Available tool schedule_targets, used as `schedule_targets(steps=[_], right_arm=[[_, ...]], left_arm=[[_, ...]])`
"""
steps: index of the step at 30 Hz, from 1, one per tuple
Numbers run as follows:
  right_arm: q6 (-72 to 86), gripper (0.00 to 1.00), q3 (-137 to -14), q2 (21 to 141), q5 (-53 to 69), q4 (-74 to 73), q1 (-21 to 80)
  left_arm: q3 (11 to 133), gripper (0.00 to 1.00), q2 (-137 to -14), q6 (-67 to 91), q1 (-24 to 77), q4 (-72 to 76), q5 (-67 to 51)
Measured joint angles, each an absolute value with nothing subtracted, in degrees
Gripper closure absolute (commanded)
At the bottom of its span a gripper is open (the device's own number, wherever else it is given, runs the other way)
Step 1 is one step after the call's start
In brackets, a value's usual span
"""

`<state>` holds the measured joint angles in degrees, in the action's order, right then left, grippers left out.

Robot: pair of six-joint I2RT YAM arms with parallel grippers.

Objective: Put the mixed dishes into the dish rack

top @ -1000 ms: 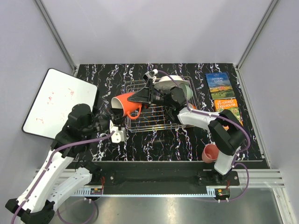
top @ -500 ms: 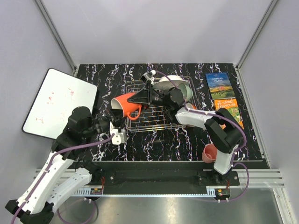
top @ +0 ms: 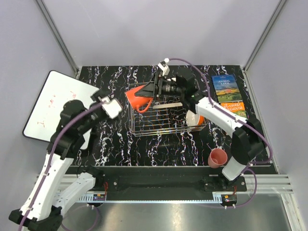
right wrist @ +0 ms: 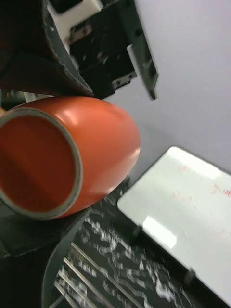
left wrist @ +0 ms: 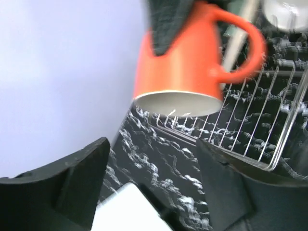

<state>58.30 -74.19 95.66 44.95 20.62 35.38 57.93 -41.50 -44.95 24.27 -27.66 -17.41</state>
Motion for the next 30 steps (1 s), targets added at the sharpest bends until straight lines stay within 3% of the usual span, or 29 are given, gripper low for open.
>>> schedule_targets(steps=[11,20,30], right_arm=[[26.94,1.00,-99.98,100.16,29.45,-23.05,35.62],[16.36,1.00,-120.36,113.80,17.21,-38.65,37.28],[9.17,1.00,-138.43,131.35,6.35,-52.53,43.62]], left_arm=[[73.80,0.25,-60.36,-16.69,1.87,-44.18,-21.82],[79.59,0.09,-73.60,-6.96,-0.16,-56.58,-22.28],[81.93,0.09,-75.85,-5.04,-4.12,-59.11,-21.87]])
